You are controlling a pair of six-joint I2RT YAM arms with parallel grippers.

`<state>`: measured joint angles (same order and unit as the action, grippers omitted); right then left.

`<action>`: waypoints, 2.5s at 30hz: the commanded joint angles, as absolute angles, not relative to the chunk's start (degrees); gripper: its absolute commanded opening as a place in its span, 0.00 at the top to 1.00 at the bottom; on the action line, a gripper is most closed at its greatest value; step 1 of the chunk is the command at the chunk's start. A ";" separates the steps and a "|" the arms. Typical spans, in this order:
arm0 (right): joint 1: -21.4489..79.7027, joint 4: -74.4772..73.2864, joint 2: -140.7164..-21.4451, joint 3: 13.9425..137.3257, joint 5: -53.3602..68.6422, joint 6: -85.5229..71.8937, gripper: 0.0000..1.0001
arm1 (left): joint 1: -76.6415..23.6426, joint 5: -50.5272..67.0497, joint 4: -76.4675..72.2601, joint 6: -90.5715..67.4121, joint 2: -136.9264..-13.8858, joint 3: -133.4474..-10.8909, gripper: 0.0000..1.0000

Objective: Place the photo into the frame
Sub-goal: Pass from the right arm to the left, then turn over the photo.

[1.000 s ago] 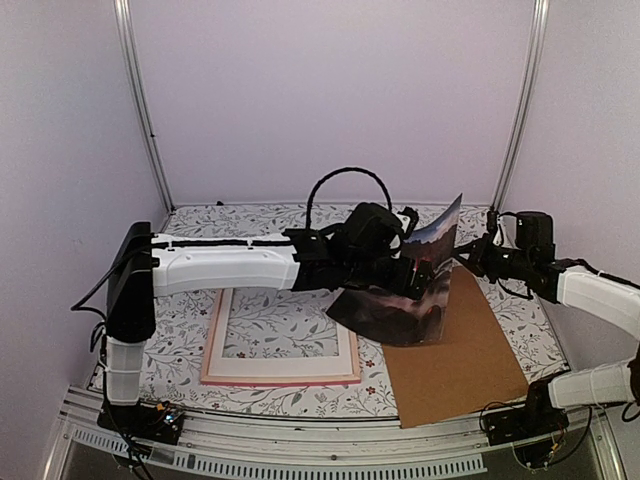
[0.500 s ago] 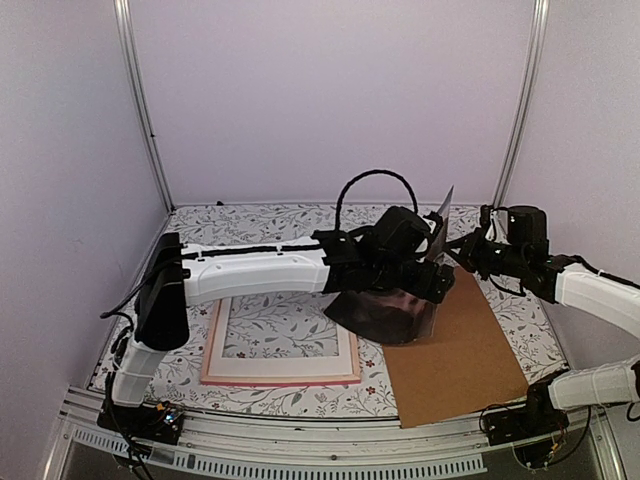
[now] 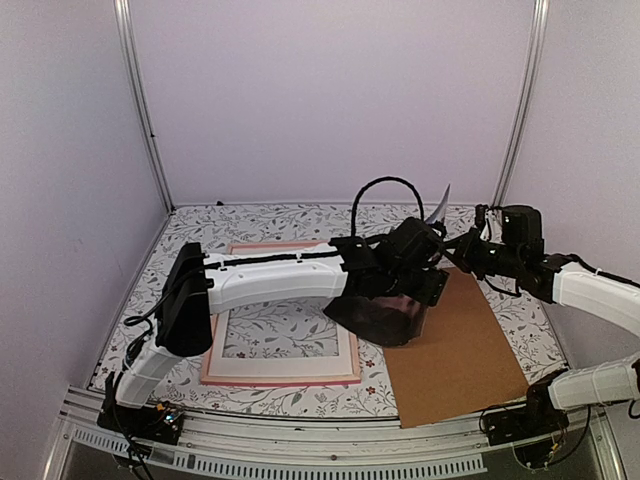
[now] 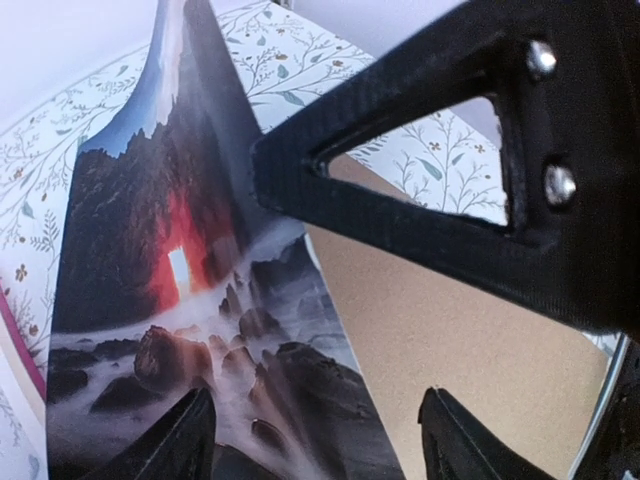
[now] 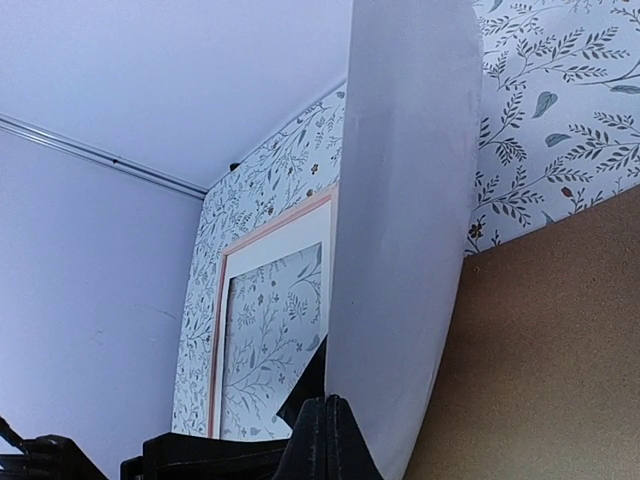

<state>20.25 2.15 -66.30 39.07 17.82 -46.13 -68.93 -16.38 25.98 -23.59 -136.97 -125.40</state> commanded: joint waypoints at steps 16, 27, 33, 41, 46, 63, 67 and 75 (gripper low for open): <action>22.22 2.73 -67.82 41.13 15.07 -46.08 1.00 | -69.48 -16.17 26.02 -21.08 -136.98 -125.91 0.66; 22.96 2.77 -67.87 41.61 15.09 -45.97 1.00 | -69.02 -15.40 26.14 -20.72 -135.86 -125.09 0.85; 22.95 2.55 -67.90 41.97 15.15 -45.66 1.00 | -68.39 -15.42 26.10 -20.51 -134.34 -123.70 0.92; 22.94 2.16 -67.64 42.29 15.76 -44.97 0.78 | -67.49 -16.28 26.04 -20.26 -131.09 -121.21 1.00; 22.94 -2.78 -67.16 45.55 15.38 -43.17 0.57 | -66.27 -15.43 25.40 -20.59 -128.28 -118.92 1.00; 19.37 -18.06 -62.97 70.41 26.57 -31.86 0.35 | -57.45 1.17 8.44 -27.12 -102.96 -96.48 1.00; 17.18 -19.22 -61.92 72.25 26.58 -30.45 0.34 | -56.15 5.73 3.83 -29.12 -95.62 -91.46 1.00; 15.37 -19.89 -65.45 71.19 28.47 -29.38 0.34 | -49.95 10.47 -13.02 -42.78 -80.61 -66.42 1.00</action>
<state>15.81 -18.11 -63.24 71.64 26.83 -30.87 -53.95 7.35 -2.81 -33.85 -85.06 -77.73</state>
